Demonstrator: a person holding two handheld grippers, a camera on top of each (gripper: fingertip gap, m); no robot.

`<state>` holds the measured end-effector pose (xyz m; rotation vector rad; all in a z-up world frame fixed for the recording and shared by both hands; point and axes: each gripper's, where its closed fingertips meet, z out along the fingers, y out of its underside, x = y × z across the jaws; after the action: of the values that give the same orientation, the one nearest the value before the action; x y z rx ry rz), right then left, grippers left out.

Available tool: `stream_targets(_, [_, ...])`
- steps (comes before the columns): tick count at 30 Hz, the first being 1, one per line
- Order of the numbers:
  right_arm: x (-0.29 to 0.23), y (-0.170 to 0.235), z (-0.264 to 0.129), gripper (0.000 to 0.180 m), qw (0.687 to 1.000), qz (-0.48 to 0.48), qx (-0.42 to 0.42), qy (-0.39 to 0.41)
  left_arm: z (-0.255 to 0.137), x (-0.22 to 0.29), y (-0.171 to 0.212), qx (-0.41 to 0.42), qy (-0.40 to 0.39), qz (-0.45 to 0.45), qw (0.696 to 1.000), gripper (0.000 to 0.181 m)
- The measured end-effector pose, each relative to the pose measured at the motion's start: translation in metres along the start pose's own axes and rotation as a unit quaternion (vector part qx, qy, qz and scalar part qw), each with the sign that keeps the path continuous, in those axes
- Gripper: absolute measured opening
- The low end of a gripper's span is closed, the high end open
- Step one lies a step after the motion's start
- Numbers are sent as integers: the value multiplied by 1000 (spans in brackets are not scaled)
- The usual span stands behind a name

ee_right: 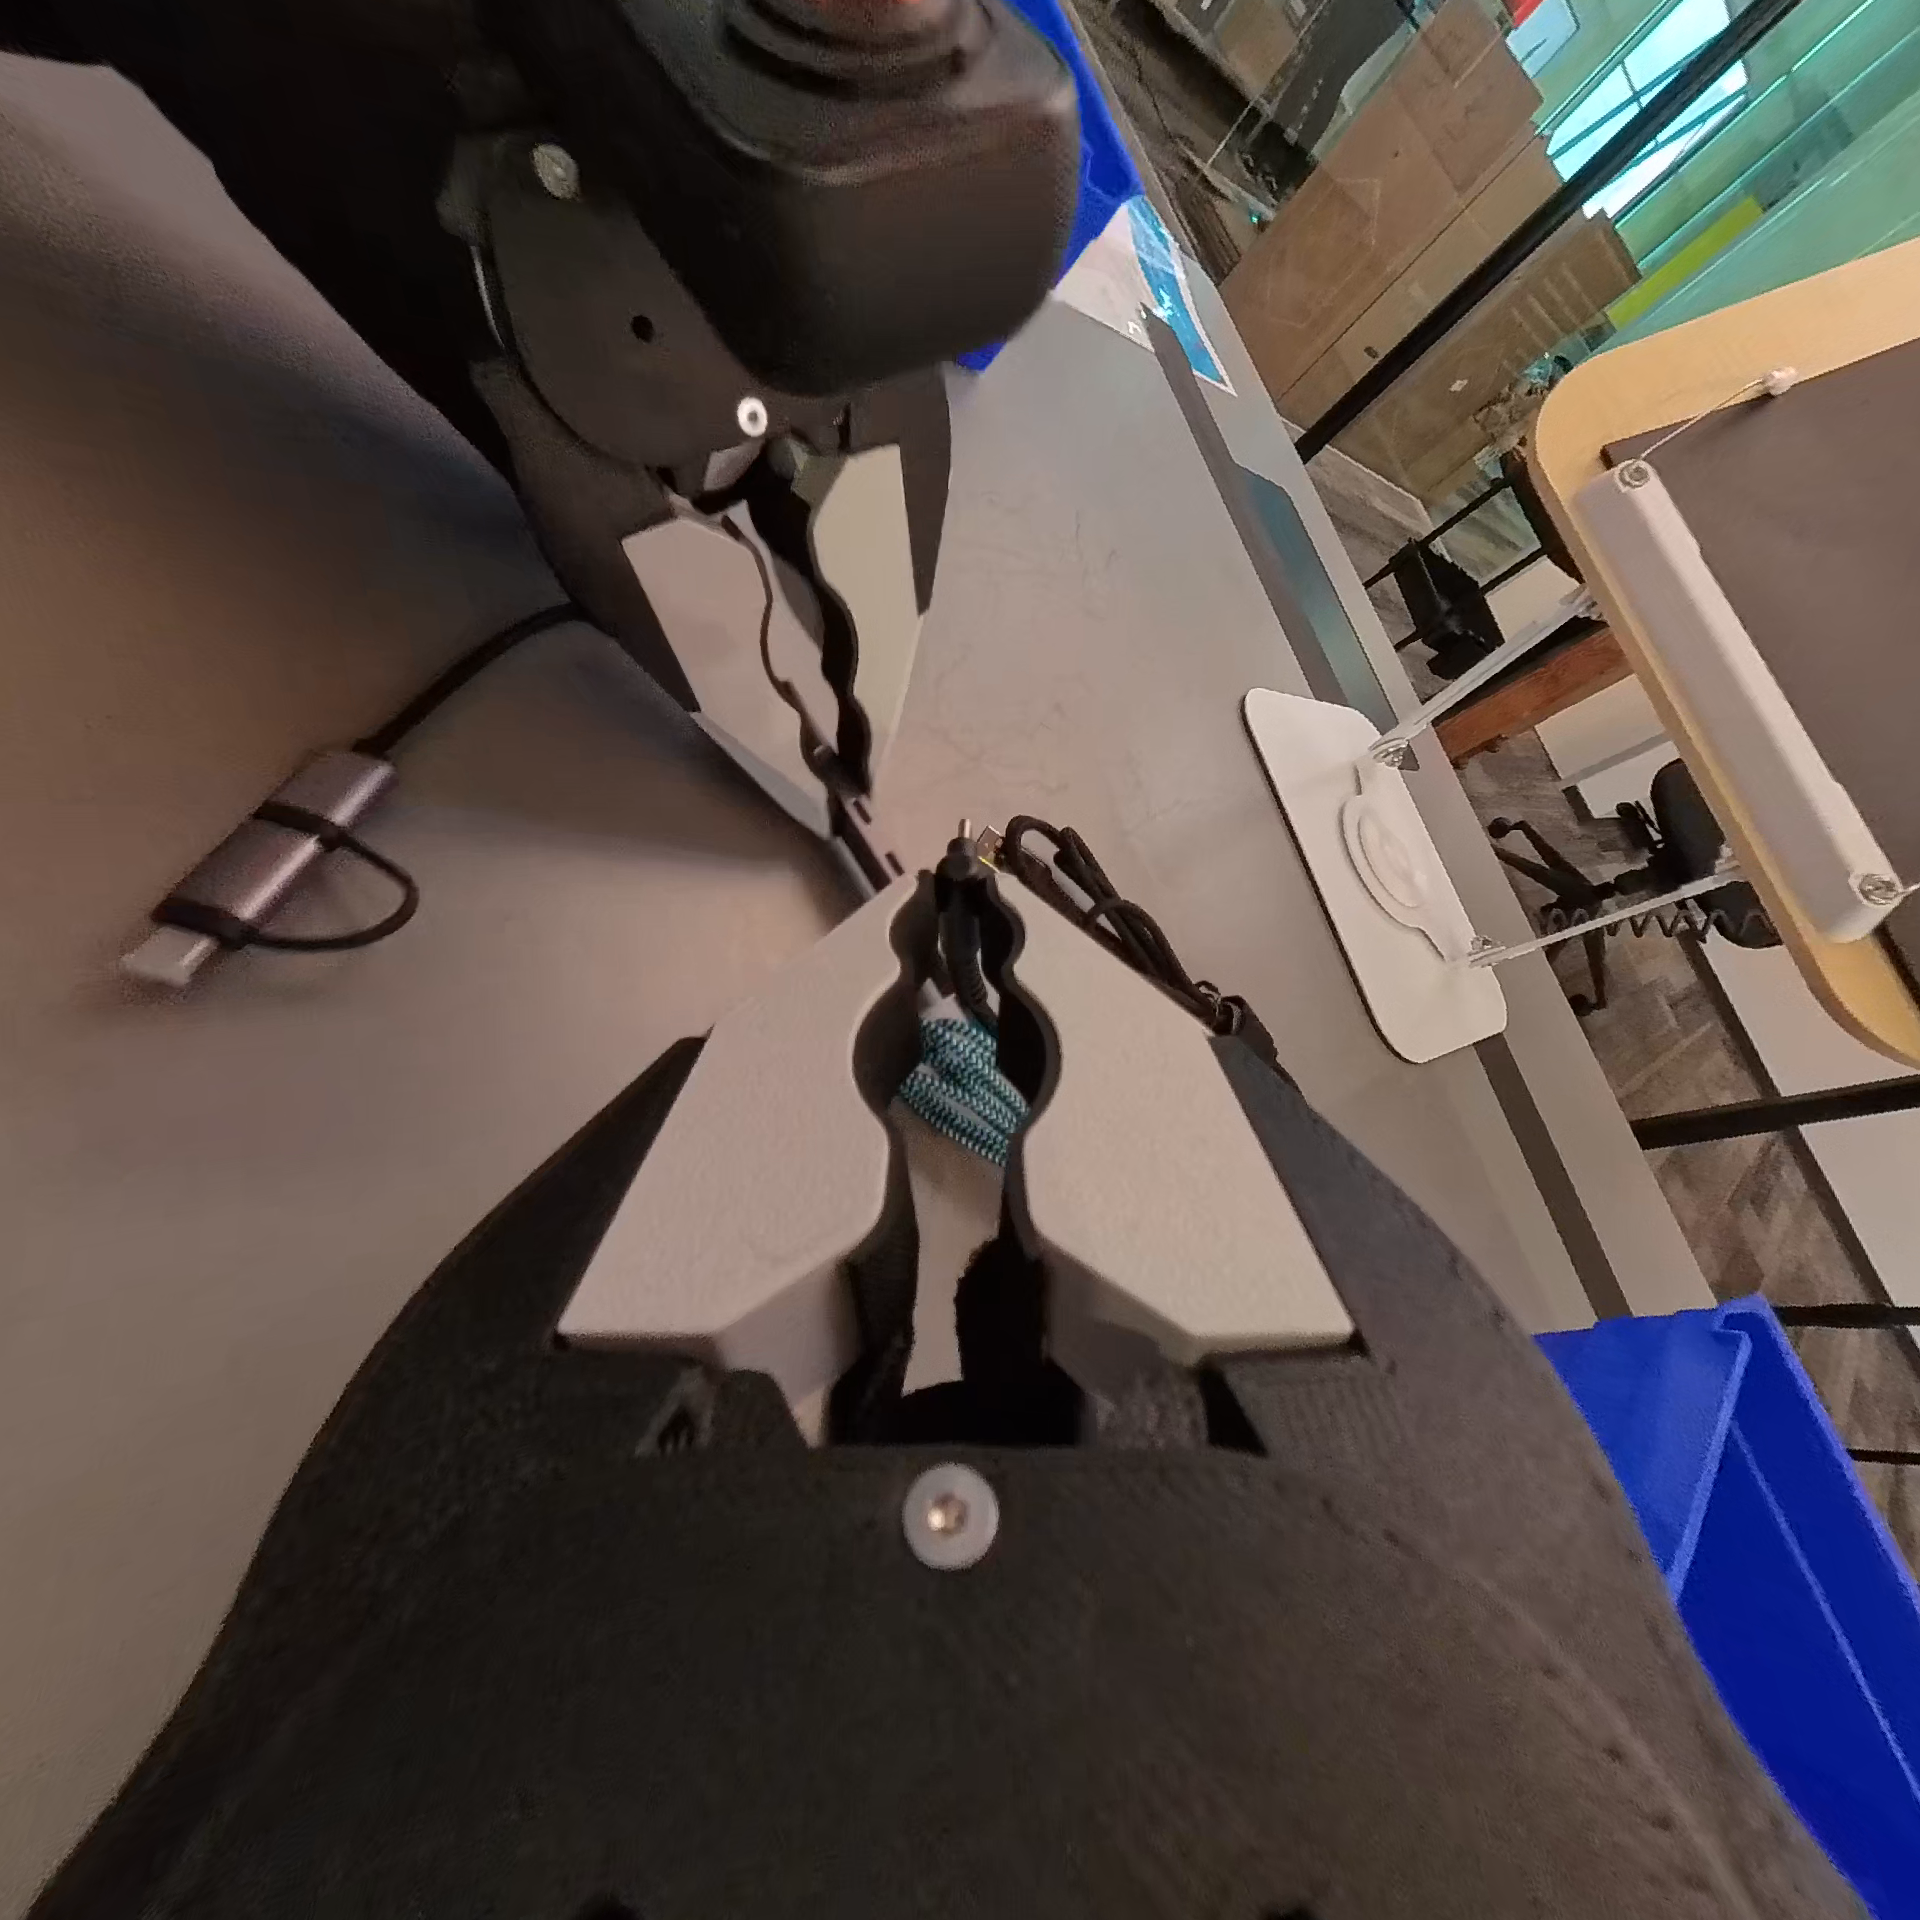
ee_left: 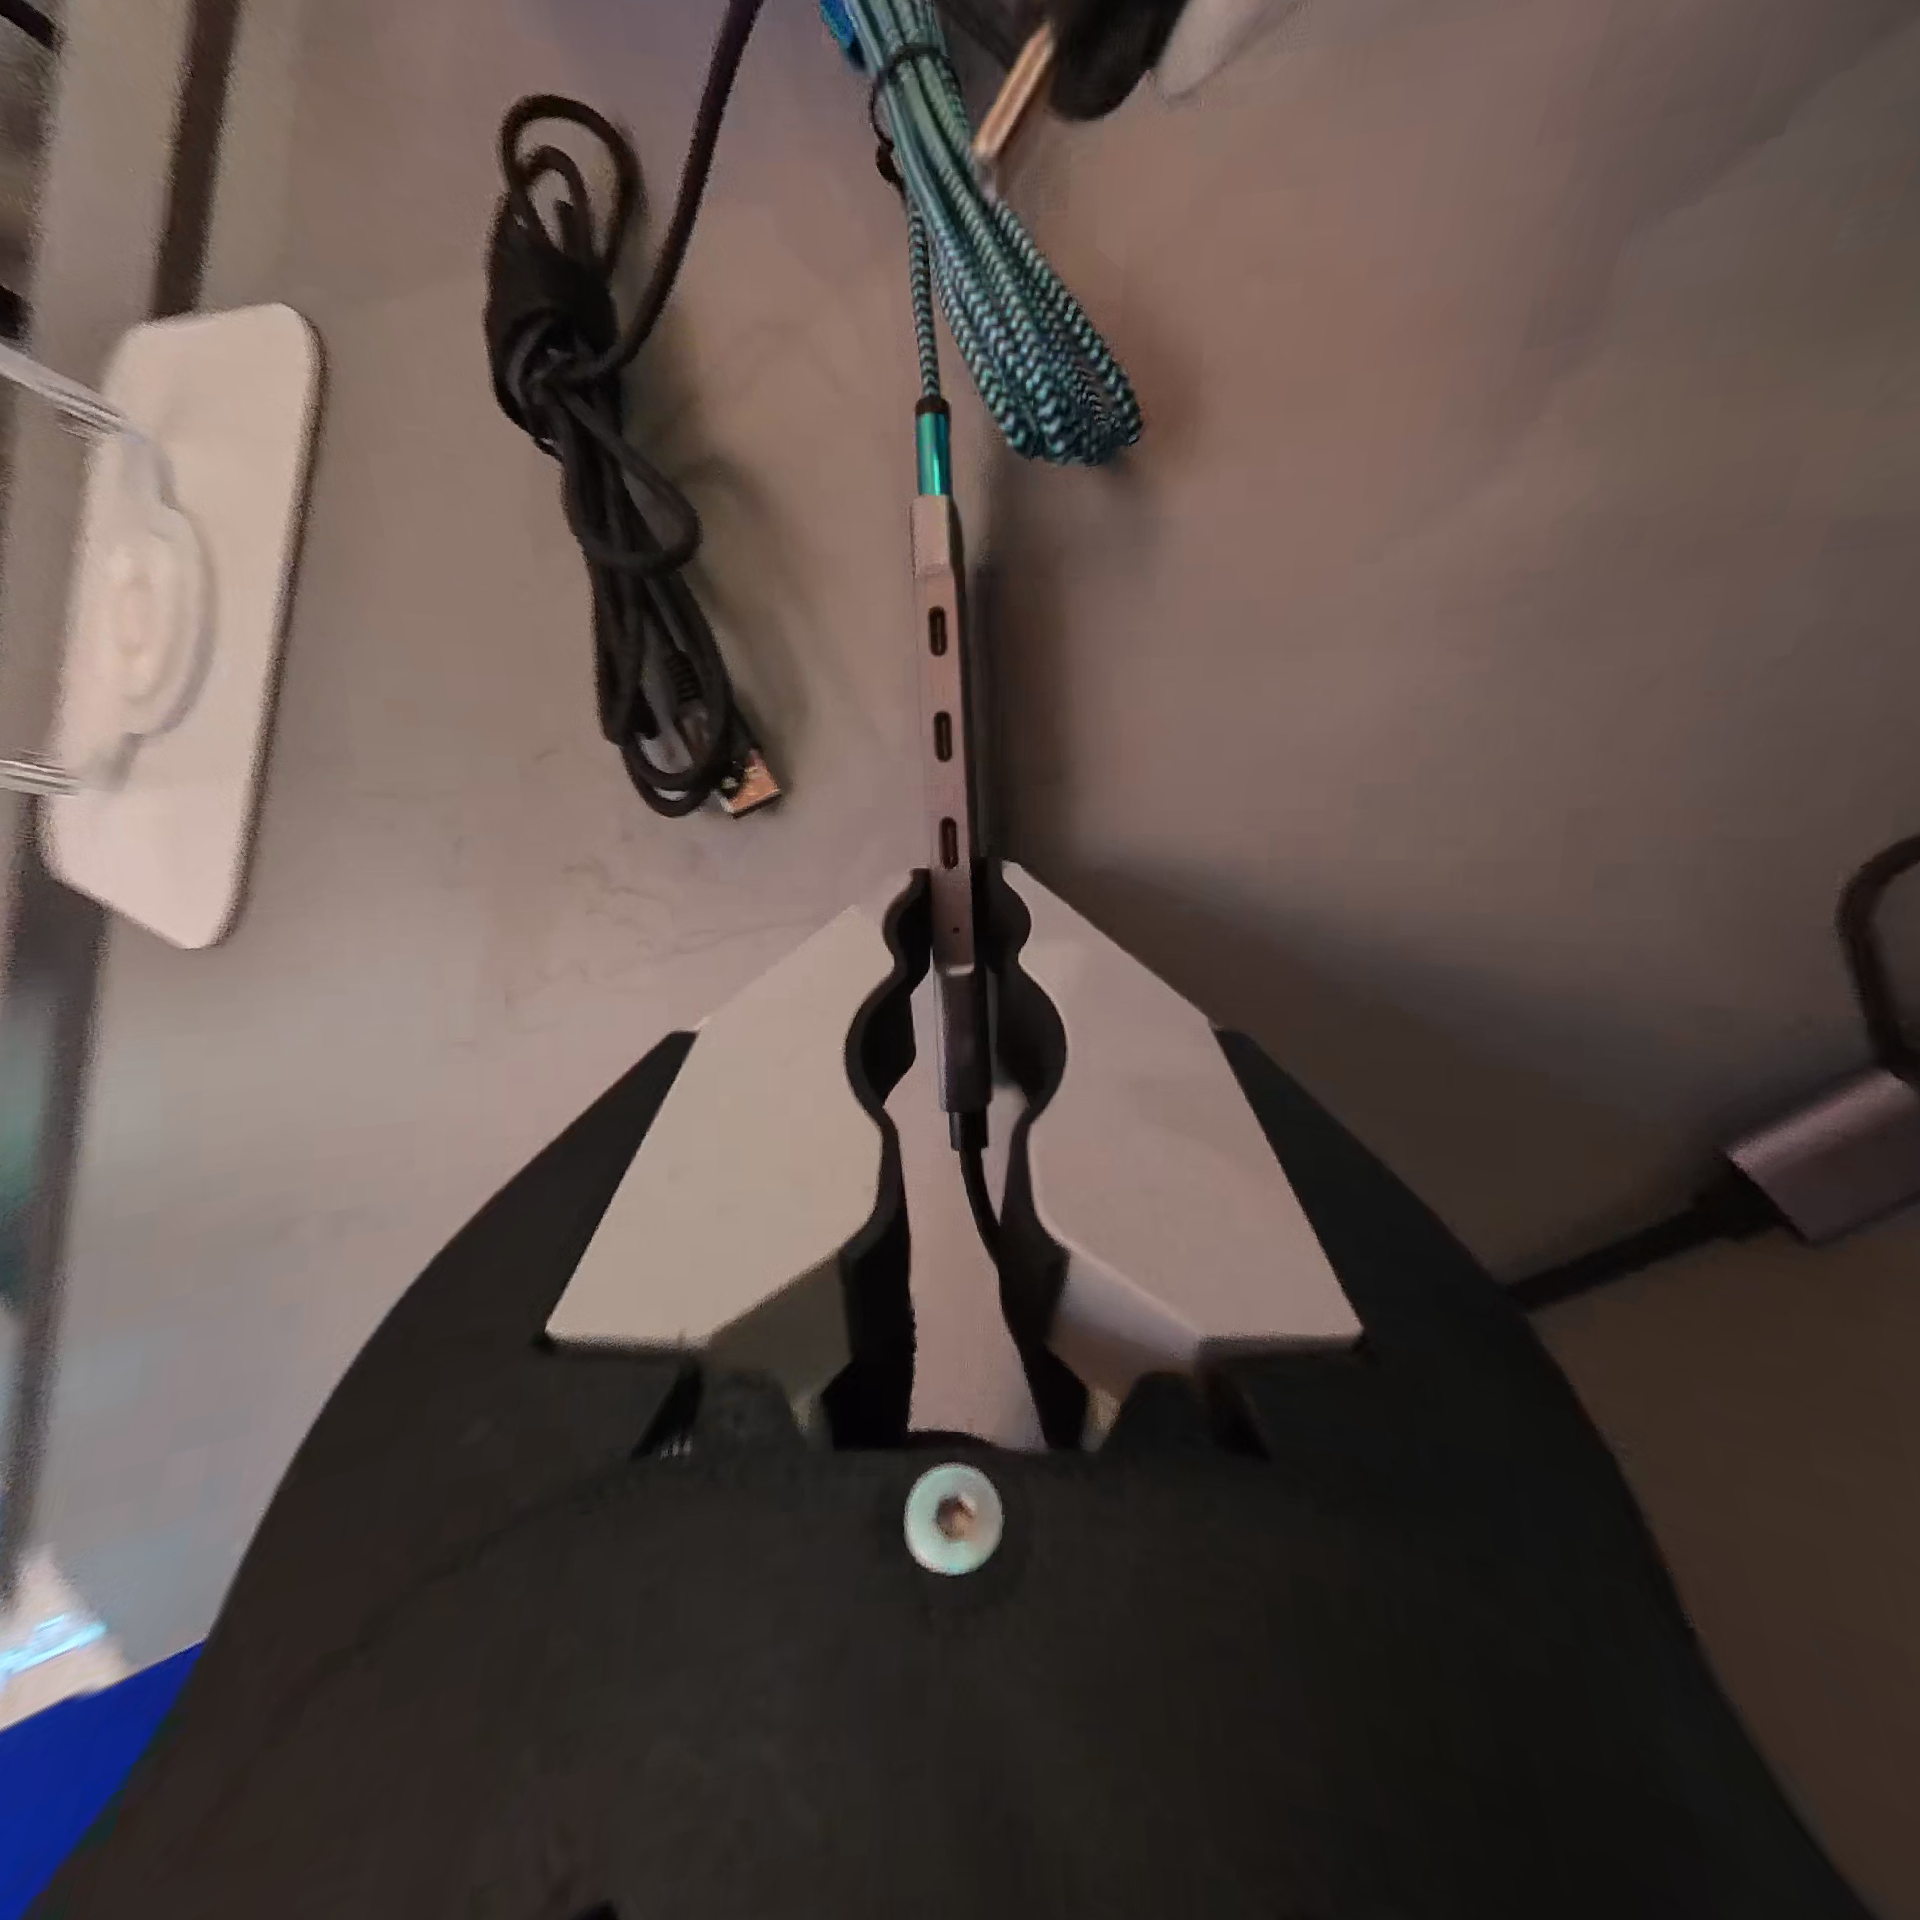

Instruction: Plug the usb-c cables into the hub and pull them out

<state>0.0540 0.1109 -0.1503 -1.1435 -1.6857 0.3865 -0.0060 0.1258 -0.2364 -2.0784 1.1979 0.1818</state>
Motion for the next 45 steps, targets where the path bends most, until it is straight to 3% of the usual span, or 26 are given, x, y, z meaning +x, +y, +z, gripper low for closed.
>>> stream_targets(5, [3,4,0,5,999,-28,-23,21,-21,-23,-18,-20,-93,78,992,7])
stream_targets(16, [18,-1,13,5,984,-137,-85,77,-46,-33,-43,-39,-146,163,975,7])
stream_targets(25, [18,-4,14,4,985,-141,-77,59,-53,-31,-50,-38,-133,163,977,7])
stream_targets(36, [24,-4,7,5,987,-134,-61,60,-67,-24,-72,20,-101,133,986,7])
stream_targets(45, [27,-6,-2,5,980,-181,-72,38,-74,-23,-82,34,-129,196,971,7])
